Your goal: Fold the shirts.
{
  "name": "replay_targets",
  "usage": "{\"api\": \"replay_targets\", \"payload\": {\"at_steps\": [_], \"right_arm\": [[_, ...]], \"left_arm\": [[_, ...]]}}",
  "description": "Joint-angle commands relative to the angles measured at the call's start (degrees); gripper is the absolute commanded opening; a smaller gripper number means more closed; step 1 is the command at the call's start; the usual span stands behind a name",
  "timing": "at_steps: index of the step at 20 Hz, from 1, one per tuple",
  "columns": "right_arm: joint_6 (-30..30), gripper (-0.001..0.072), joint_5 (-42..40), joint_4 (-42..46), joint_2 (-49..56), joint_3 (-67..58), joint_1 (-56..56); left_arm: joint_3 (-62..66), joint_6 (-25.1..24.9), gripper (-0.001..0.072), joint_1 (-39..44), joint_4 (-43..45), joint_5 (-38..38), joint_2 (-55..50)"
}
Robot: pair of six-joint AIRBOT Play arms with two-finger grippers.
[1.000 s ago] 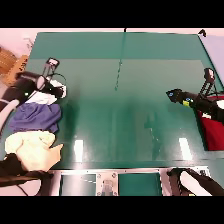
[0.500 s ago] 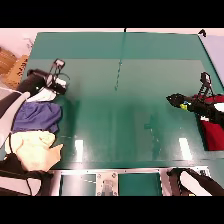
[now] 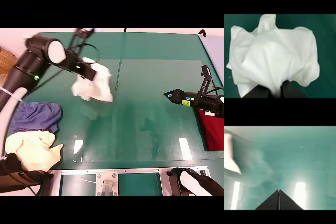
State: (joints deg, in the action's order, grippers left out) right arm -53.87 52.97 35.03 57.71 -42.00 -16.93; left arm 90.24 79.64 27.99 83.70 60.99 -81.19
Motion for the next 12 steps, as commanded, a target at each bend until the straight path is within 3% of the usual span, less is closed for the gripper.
{"api": "replay_targets", "payload": {"at_steps": [1,2,3,4,7,12], "right_arm": [[-2.4,0.0050,4.0,0.0,0.0,-1.9,0.0],[-3.2,0.0146,4.1,0.0,0.0,-1.9,0.0],[-3.2,0.0257,4.4,0.0,0.0,-1.9,0.0],[-3.2,0.0322,4.9,0.0,0.0,-1.9,0.0],[-5.8,0.0425,5.3,1.5,0.0,-1.9,-0.1],[-9.6,0.0424,4.7,7.3,0.0,1.6,0.0]], "left_arm": [[-1.1,-0.6,0.0029,7.9,-12.1,-0.6,-2.2],[-1.8,-0.7,0.0059,9.6,-12.7,-1.6,-4.0],[-2.1,-0.6,0.0376,10.7,-12.7,-2.2,-5.6],[-2.1,-0.3,0.0650,11.1,-12.6,-2.4,-6.9],[-1.1,0.1,0.0672,8.5,-8.1,-1.4,-7.2],[-1.2,4.0,0.0671,-4.6,-7.5,-0.1,-8.1]]}}
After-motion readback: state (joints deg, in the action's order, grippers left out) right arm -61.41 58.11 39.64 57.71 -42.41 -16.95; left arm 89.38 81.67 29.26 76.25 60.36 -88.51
